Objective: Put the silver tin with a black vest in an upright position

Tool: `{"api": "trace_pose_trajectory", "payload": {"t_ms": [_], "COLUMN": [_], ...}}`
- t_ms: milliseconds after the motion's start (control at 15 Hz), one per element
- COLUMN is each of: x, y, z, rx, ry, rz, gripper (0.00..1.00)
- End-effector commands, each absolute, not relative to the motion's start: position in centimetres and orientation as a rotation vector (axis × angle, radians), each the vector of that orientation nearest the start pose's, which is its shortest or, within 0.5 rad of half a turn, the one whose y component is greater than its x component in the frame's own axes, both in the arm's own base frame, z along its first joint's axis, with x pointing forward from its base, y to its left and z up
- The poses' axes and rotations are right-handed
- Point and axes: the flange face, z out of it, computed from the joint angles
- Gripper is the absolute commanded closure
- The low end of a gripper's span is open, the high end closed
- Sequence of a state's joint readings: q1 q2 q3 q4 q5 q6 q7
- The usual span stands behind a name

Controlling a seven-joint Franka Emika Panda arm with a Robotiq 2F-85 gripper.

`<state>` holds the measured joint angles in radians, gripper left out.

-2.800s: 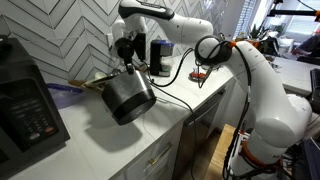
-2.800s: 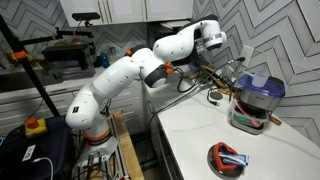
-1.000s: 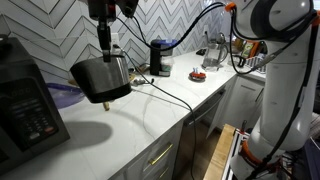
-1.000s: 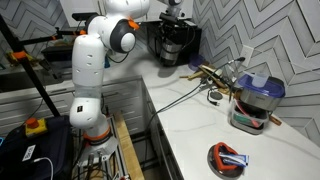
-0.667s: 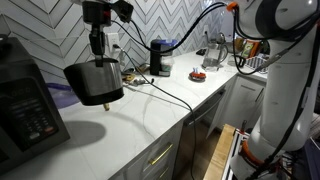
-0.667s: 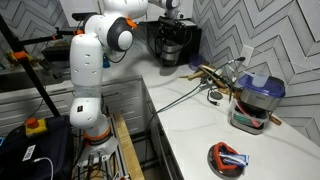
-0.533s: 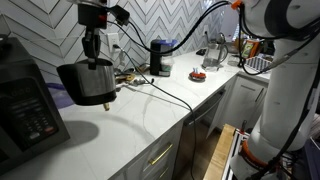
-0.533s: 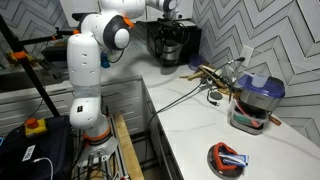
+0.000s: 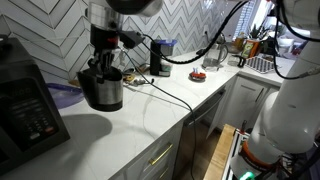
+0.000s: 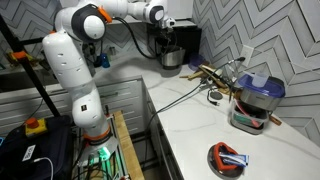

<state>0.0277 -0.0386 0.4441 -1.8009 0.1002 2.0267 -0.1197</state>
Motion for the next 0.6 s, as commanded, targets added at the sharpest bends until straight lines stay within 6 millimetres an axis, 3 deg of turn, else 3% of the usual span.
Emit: {"api": "trace_pose_trajectory", "payload": {"t_ms": [0,267,533], "x": [48.1,47.5,46.8], "y": [25.8,26.0,27.2], "z": [56.0,53.6,53.1], "rx": [-2.929,-2.921,-2.923], "ry": [-0.661,-0.620,-0.663], "rz": [-0.524,-0.576,-0.583], "gripper": [0.99,0.99,0.99]}}
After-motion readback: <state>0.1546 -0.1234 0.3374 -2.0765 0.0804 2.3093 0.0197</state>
